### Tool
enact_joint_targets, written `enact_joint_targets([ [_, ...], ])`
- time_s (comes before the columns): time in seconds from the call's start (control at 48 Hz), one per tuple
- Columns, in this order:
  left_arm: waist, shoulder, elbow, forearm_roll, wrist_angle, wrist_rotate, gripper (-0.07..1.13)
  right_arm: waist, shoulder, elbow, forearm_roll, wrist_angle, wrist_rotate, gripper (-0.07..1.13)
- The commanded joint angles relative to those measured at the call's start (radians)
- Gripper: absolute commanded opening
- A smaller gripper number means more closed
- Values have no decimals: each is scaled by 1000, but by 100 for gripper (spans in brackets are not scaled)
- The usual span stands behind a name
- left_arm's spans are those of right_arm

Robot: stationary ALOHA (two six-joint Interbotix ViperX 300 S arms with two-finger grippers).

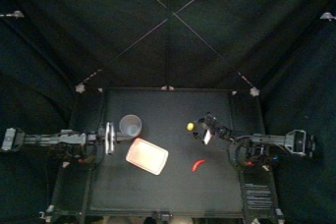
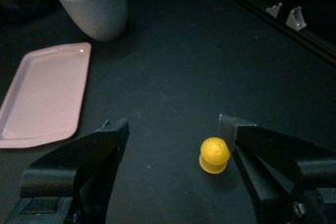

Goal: Pick the yellow can then place it in the grey bowl
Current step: Pick the yellow can

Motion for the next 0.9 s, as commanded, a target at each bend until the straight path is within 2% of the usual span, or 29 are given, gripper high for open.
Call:
enact_joint_targets([
  [0.021, 3, 5, -20, -2, -5, -2, -4, -12, 74, -49, -8, -8, -8, 106],
  [0.375, 3, 5, -6, 0, -5, -2, -4, -112, 295, -107, -35, 3, -2, 106],
  [0.896, 20, 5, 14, 0, -5, 0, -4, -133, 413, -164, -29, 80, 0, 105],
])
